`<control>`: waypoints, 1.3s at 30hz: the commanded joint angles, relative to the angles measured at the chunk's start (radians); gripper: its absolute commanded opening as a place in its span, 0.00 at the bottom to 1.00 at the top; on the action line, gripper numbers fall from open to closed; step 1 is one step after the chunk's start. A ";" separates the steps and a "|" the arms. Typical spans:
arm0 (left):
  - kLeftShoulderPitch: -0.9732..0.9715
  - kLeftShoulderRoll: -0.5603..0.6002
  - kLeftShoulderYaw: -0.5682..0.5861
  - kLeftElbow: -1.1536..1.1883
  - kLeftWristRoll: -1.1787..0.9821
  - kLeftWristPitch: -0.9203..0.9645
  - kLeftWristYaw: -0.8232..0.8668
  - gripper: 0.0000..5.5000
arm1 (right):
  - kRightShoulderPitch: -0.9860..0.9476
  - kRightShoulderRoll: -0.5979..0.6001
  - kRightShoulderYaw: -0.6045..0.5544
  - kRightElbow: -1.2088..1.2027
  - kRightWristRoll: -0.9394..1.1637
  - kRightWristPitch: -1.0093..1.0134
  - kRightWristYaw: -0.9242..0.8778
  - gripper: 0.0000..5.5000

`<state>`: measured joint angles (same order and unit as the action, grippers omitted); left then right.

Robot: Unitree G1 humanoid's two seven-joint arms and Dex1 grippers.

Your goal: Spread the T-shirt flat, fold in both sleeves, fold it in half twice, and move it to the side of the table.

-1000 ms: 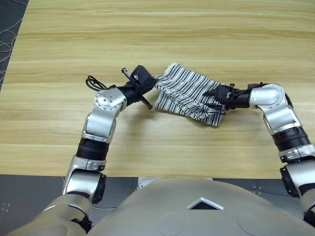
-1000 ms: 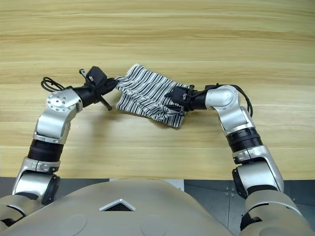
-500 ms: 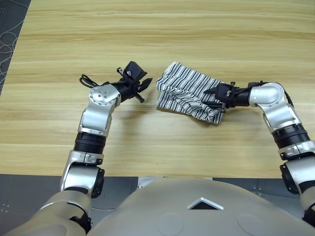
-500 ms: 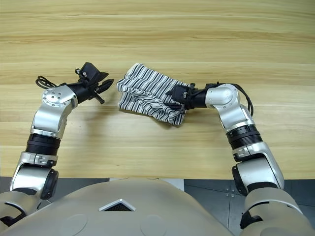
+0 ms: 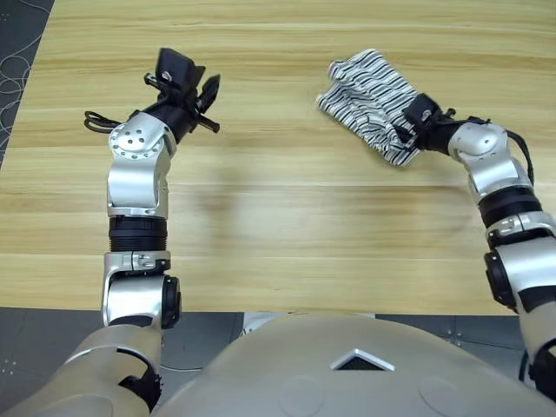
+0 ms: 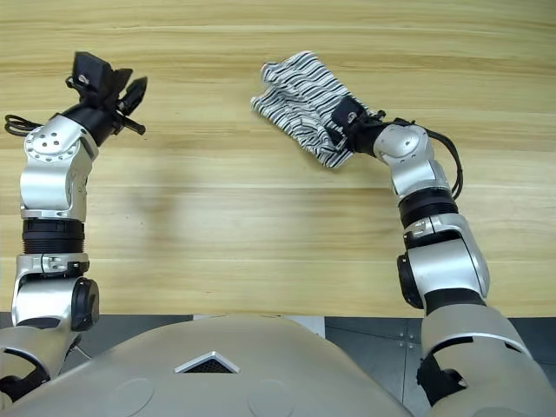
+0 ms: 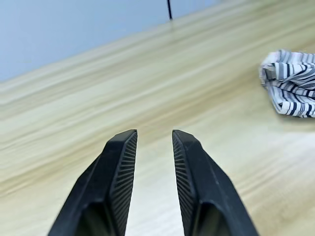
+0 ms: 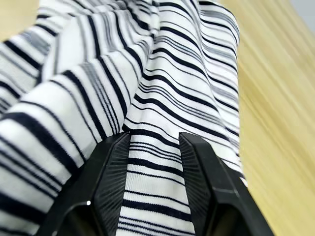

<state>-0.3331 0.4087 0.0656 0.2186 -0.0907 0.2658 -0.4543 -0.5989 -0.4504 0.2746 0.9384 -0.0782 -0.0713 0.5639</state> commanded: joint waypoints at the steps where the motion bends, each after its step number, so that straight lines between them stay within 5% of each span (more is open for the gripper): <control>1: 0.036 -0.006 0.055 -0.051 -0.016 -0.041 0.044 0.24 | 0.004 0.044 -0.172 0.192 0.113 0.185 -0.104 0.33; 6: 0.135 -0.013 0.097 -0.122 -0.033 -0.074 0.072 0.24 | -0.022 -0.052 -0.339 0.288 0.175 0.194 -0.325 0.33; 17: 0.174 -0.027 0.099 -0.159 -0.038 -0.091 0.103 0.24 | 0.016 -0.205 -0.435 0.314 0.159 0.152 -0.387 0.33; 20: 0.174 -0.028 0.097 -0.157 -0.033 -0.103 0.107 0.24 | -0.003 -0.165 -0.470 0.207 0.198 0.073 -0.352 0.33; 25: 0.183 -0.043 0.101 -0.179 -0.040 -0.165 0.114 0.24 | 0.070 -0.049 -0.558 -0.405 0.278 -0.219 -0.447 0.33; 28: 0.223 -0.086 0.087 -0.219 -0.060 -0.243 0.104 0.24 | 0.170 0.069 -0.453 -0.694 0.305 -0.260 -0.391 0.33; 32: 0.312 -0.172 0.037 -0.167 -0.003 -0.475 0.143 0.24 | 0.342 0.255 -0.278 -0.661 0.266 -0.292 -0.334 0.33; 39: 0.398 -0.296 0.049 0.048 0.049 -0.878 0.266 0.24 | 0.488 0.354 -0.320 -0.539 0.240 -0.554 -0.347 0.33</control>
<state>0.0406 0.1245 0.1046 0.2327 -0.0544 -0.5466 -0.2129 -0.1448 -0.0963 -0.0309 0.3888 0.1979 -0.5732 0.2286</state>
